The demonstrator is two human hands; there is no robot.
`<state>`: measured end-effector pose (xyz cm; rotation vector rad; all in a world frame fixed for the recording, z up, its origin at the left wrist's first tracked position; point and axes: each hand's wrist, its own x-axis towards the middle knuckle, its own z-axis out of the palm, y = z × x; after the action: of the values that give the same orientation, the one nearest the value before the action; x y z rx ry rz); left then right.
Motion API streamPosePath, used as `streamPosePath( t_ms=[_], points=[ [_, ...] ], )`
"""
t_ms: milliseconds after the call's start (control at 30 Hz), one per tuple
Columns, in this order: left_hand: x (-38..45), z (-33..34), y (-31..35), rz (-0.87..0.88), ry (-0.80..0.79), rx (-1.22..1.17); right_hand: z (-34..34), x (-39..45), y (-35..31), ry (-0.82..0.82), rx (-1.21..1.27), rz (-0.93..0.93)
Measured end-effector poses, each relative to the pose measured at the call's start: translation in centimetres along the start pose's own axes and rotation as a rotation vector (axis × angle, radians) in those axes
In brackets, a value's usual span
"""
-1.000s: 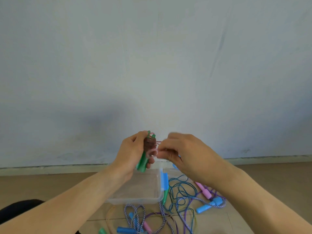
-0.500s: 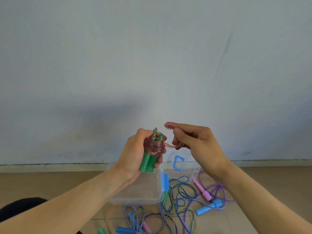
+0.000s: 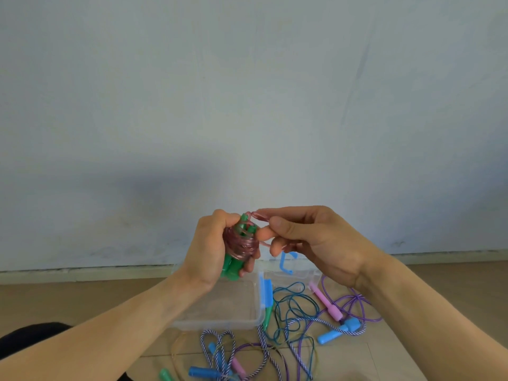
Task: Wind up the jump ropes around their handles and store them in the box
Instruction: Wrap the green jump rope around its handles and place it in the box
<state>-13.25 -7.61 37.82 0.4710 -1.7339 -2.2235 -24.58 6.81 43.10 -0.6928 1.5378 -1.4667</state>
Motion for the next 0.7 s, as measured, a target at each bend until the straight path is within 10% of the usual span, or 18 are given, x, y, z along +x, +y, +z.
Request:
streamPosePath(
  t_ms=[700],
  points=[
    [-0.4,-1.3,1.3,0.608,0.092,0.811,0.9,0.5,0.9,0.113,-0.028,0.054]
  ],
)
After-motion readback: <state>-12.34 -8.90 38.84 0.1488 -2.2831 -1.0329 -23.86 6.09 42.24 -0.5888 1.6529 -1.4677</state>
